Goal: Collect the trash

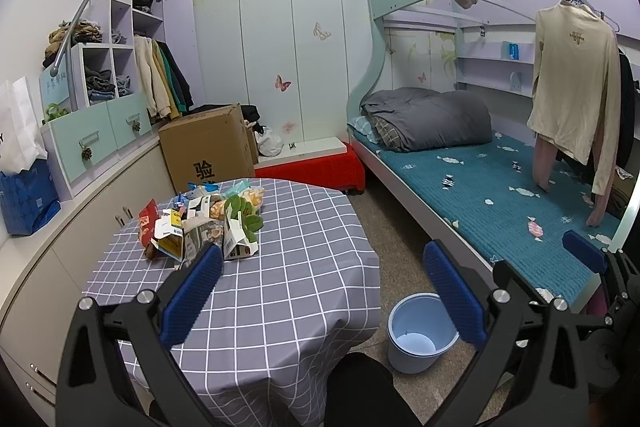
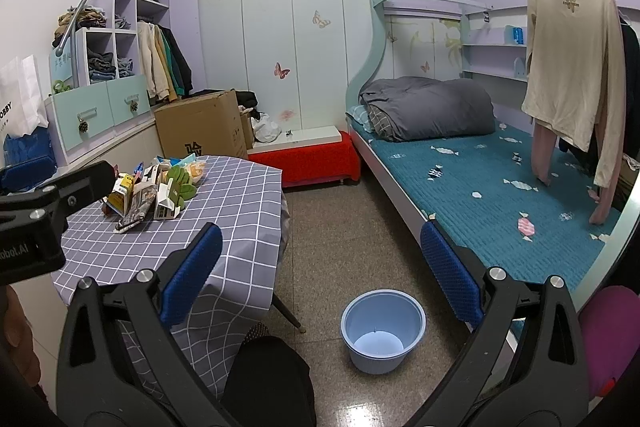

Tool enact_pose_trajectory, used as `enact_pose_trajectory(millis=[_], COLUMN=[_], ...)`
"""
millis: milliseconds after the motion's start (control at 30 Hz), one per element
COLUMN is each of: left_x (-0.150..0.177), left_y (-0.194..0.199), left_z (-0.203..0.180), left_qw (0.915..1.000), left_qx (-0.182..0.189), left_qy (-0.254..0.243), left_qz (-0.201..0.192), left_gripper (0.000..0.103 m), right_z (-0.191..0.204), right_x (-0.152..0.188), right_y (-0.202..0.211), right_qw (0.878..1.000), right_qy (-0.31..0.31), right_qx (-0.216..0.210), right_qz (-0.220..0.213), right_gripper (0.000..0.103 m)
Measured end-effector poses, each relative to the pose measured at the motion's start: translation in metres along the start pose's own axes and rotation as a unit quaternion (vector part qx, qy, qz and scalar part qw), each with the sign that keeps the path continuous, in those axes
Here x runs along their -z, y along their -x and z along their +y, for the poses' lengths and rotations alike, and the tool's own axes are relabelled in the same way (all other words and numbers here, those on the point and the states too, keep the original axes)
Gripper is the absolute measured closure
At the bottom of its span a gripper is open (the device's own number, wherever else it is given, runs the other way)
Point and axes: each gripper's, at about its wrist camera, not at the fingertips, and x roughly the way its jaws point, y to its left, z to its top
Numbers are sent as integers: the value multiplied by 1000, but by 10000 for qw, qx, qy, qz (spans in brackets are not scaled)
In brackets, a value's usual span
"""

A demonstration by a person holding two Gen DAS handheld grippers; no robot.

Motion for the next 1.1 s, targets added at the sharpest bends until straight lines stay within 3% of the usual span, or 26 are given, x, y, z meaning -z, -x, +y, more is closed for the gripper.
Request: enact_pose_trajectory(millis=[1100], left_x=[7], left_y=[-4], left_z=[4], left_qw=[10000], left_qx=[-5], left_qy=[17], left_qz=[63], left_gripper=[4], right_z=[-4], right_x=[0], right_y=[-7], right_qw=[9998], right_qy=[-29], right_qx=[-48], right_qz=[209], right_gripper=[6])
